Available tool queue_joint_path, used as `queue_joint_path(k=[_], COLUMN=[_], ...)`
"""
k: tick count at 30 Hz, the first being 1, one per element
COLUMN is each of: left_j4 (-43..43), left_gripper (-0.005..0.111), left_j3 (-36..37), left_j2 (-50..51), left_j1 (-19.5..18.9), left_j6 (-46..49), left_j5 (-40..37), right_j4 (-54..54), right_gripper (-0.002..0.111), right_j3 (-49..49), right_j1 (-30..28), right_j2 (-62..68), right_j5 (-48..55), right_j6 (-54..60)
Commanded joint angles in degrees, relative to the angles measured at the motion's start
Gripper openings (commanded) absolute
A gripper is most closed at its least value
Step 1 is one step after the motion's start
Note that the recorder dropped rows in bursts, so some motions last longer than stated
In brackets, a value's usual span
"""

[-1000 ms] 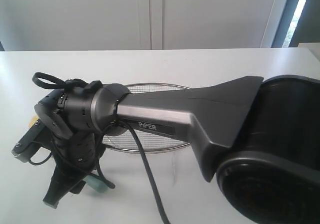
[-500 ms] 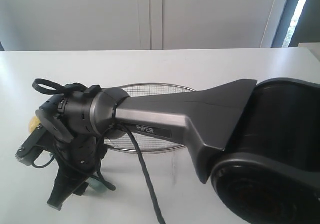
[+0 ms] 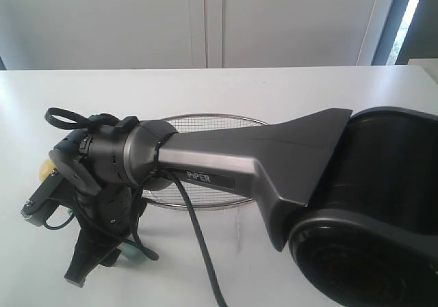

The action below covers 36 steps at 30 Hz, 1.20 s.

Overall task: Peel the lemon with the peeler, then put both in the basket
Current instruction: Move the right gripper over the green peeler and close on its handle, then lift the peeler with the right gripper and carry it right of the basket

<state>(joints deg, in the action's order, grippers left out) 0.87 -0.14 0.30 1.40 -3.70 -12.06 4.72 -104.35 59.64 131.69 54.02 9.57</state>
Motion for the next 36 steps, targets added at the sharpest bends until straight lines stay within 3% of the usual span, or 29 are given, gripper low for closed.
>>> queue_joint_path(k=[1, 15, 17, 21, 25, 36], left_j4=[-0.2, -0.2, -0.2, -0.2, -0.2, -0.2], left_gripper=[0.000, 0.000, 0.000, 0.000, 0.000, 0.000], left_j3=[0.1, 0.1, 0.1, 0.1, 0.1, 0.1], left_j2=[-0.3, -0.3, -0.3, -0.3, -0.3, -0.3], left_j1=[0.0, 0.0, 0.0, 0.0, 0.0, 0.0], left_j6=[0.1, 0.1, 0.1, 0.1, 0.1, 0.1], left_j5=[0.0, 0.0, 0.0, 0.0, 0.0, 0.0], right_j4=[0.0, -0.1, -0.1, -0.1, -0.3, -8.3], right_gripper=[0.054, 0.043, 0.037, 0.013, 0.002, 0.000], right_j3=[-0.2, -0.1, -0.1, -0.1, -0.1, -0.1], right_j1=[0.2, 0.2, 0.2, 0.2, 0.2, 0.2], right_j2=[-0.1, -0.1, -0.1, -0.6, -1.4, -7.3], right_j5=[-0.1, 1.4, 1.5, 3.3, 5.2, 6.6], right_j6=[0.3, -1.0, -1.0, -1.0, -1.0, -1.0])
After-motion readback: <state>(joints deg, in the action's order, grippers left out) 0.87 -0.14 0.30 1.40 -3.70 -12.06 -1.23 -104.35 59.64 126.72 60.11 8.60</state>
